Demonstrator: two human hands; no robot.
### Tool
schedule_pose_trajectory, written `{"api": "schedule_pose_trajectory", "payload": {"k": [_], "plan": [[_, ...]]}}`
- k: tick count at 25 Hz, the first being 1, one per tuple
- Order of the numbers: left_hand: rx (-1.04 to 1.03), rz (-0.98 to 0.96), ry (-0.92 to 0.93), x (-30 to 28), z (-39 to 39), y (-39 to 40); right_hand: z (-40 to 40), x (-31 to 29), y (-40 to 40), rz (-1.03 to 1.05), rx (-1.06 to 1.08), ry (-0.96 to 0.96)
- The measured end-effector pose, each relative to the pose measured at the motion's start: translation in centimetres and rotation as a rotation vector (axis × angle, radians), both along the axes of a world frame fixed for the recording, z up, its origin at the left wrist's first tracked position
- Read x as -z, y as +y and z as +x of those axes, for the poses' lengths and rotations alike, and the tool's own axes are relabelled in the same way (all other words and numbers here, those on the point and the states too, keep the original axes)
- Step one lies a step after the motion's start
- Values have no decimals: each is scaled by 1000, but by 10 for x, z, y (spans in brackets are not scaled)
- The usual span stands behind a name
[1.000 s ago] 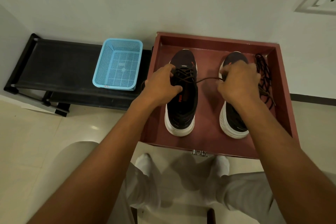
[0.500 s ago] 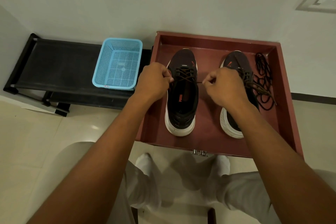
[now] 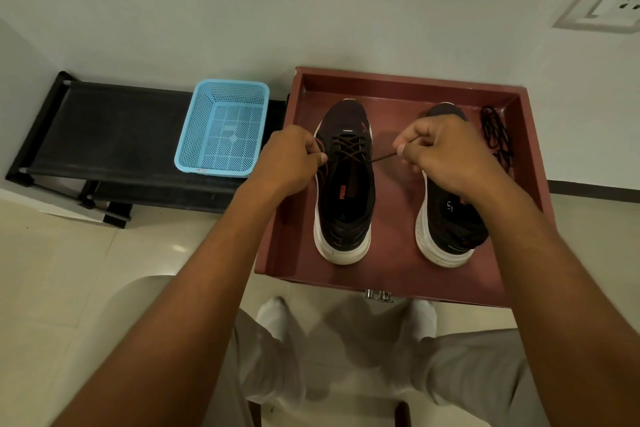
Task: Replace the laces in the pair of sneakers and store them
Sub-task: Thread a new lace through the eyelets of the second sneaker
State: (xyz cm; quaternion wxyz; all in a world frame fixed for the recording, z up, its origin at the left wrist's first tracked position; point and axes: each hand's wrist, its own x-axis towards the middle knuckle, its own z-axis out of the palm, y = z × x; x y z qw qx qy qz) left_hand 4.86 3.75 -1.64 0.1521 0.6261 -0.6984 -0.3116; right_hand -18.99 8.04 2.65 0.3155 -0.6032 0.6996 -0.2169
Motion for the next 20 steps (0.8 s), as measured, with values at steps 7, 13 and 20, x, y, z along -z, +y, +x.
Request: {"api": "schedule_pose_trajectory", "payload": {"k": [7, 13, 20], "plan": [[-70, 30, 24, 4, -5, 1, 11, 30, 2, 35, 72, 201], [-131, 22, -27, 8, -1, 0, 5, 33, 3, 94, 140, 212], [-62, -48, 5, -1, -4, 3, 9, -5, 10, 298, 78, -595]]}}
